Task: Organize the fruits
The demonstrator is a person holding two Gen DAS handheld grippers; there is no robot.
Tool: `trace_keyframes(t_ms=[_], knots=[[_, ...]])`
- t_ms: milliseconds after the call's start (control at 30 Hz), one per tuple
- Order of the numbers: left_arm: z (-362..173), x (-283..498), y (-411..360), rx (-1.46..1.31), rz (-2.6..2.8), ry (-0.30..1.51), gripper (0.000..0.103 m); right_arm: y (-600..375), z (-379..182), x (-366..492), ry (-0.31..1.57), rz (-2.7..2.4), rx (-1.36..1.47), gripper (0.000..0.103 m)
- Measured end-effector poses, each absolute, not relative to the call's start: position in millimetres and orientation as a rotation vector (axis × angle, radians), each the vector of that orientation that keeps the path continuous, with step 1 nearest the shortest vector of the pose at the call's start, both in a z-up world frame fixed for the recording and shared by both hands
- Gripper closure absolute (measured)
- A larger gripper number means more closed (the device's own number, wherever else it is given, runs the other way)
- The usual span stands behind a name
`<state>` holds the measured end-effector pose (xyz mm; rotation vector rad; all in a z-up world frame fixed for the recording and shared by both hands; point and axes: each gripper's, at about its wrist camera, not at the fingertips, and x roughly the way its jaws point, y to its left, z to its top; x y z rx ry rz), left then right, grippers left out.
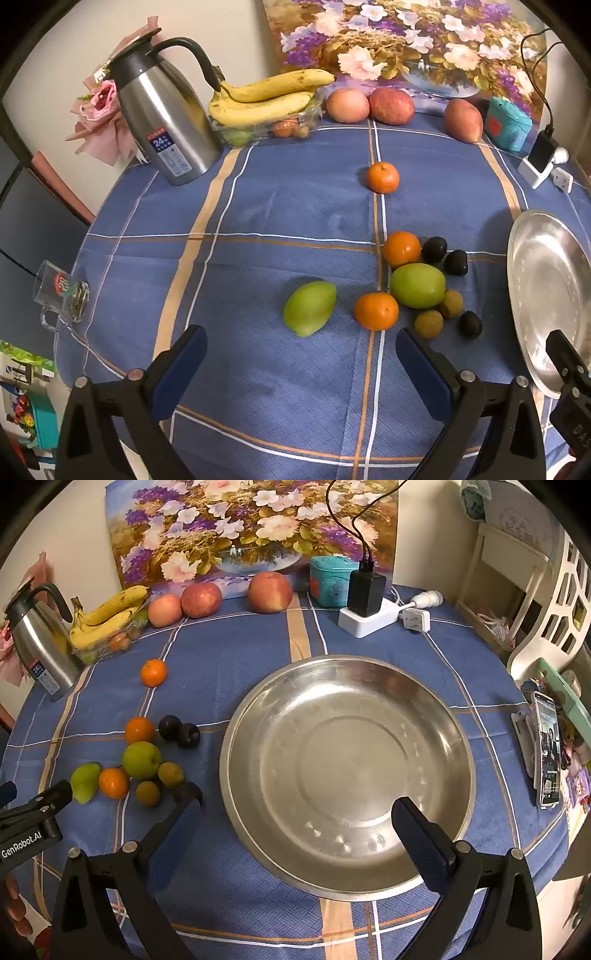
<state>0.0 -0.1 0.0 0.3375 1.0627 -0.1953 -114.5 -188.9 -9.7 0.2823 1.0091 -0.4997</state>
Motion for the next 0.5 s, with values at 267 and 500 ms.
trace_keyframes(t_ms=[267,500], knots=[[0.0,-0.4,-0.2,0.335,-0.194,1.062,0.000,-187.2,-9.3,-113.7,1.006,-0.509,0.285,0.000],[-1.2,-2.8,-9.2,0.330,-0.196,1.064,0.000,-187.1,-8.1,-113.9,1.000,-0.500,0.283,0.000]])
